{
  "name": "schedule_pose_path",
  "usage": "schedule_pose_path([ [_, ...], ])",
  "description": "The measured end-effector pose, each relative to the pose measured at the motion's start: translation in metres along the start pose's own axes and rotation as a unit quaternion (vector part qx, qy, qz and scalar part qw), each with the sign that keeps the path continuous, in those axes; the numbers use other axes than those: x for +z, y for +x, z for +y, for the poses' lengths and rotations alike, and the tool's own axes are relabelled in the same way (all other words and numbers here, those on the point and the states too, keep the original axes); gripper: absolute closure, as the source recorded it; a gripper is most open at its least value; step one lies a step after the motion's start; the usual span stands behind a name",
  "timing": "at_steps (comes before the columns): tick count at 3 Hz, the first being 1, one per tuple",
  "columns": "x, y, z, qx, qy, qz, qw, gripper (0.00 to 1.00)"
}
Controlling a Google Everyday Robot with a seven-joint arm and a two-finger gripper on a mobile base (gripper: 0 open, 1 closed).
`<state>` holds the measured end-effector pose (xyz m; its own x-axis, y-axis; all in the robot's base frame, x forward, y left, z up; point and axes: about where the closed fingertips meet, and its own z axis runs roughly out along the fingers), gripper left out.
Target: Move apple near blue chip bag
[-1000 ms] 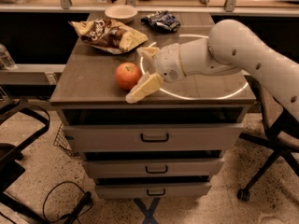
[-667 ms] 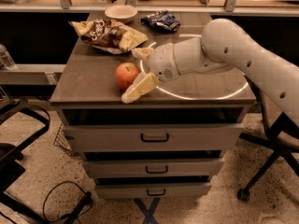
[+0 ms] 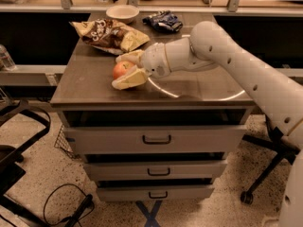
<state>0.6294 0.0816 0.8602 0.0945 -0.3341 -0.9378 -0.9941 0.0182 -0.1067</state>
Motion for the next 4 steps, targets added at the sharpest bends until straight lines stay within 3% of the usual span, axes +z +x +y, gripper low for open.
schedule_pose_path([
  [2,0.004,-0.001,0.002,-0.001,-0.003,-0.001,1.0,0.95],
  [4,-0.006,-0.026,0.0,-0.022,-0.004,0.024,0.9995,1.0],
])
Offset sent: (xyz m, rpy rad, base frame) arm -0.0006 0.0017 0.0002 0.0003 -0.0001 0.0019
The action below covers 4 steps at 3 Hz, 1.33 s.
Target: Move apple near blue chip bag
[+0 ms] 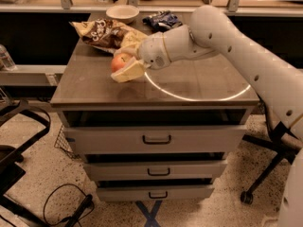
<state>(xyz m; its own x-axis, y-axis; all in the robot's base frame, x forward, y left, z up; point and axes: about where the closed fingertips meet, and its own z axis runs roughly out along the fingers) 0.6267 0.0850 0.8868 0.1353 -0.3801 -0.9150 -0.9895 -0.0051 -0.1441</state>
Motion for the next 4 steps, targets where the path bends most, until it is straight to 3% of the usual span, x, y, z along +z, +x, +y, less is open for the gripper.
schedule_pose_path([
  [1,-0.039,-0.032,-0.025,0.018,0.001,0.039,0.9991,1.0],
  [2,-0.078,-0.034,-0.071,0.082,0.047,0.049,0.9943,1.0],
  [3,-0.138,-0.045,-0.125,0.135,0.143,0.025,0.9801,1.0],
  [4,-0.205,-0.056,-0.174,0.165,0.271,-0.005,0.9482,1.0],
])
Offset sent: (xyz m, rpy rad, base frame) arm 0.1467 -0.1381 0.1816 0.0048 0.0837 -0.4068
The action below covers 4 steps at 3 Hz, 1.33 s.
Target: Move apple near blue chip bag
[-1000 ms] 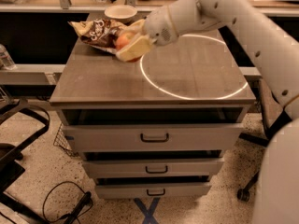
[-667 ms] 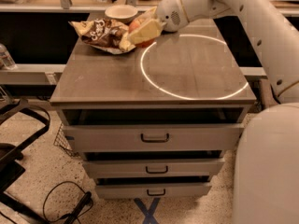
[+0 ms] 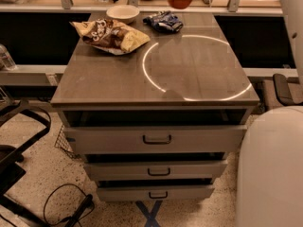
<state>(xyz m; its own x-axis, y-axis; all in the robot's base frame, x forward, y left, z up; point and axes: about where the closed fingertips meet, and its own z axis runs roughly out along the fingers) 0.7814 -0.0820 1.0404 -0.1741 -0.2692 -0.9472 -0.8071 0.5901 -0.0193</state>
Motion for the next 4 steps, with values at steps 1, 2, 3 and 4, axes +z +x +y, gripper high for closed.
schedule_pose_path([
  [1,-0.016,-0.001,-0.051,0.01,0.121,-0.015,0.9925,1.0],
  [2,-0.016,0.0,-0.052,0.011,0.122,-0.015,0.9923,1.0],
  [3,-0.004,0.014,-0.089,0.03,0.168,-0.002,0.9854,1.0],
  [4,0.014,0.042,-0.164,0.052,0.265,0.011,0.9627,1.0],
])
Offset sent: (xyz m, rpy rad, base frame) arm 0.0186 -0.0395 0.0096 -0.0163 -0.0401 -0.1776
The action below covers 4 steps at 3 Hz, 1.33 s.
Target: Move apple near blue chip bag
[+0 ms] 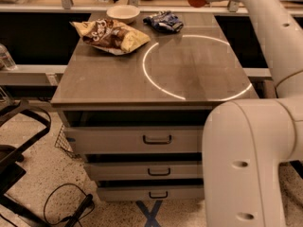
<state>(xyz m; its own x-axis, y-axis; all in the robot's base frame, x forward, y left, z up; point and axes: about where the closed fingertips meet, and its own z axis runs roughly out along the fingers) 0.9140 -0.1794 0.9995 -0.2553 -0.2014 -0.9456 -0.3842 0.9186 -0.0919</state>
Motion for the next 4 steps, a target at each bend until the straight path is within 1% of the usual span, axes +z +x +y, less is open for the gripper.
schedule_pose_path([
  [1,0.019,0.013,-0.026,0.005,0.046,0.006,0.9989,1.0],
  [2,0.032,0.03,-0.043,0.004,0.078,0.019,0.9968,1.0],
  [3,0.049,0.05,-0.043,0.013,0.084,0.029,0.996,1.0],
  [4,0.069,0.071,-0.038,0.031,0.078,0.036,0.9959,1.0],
])
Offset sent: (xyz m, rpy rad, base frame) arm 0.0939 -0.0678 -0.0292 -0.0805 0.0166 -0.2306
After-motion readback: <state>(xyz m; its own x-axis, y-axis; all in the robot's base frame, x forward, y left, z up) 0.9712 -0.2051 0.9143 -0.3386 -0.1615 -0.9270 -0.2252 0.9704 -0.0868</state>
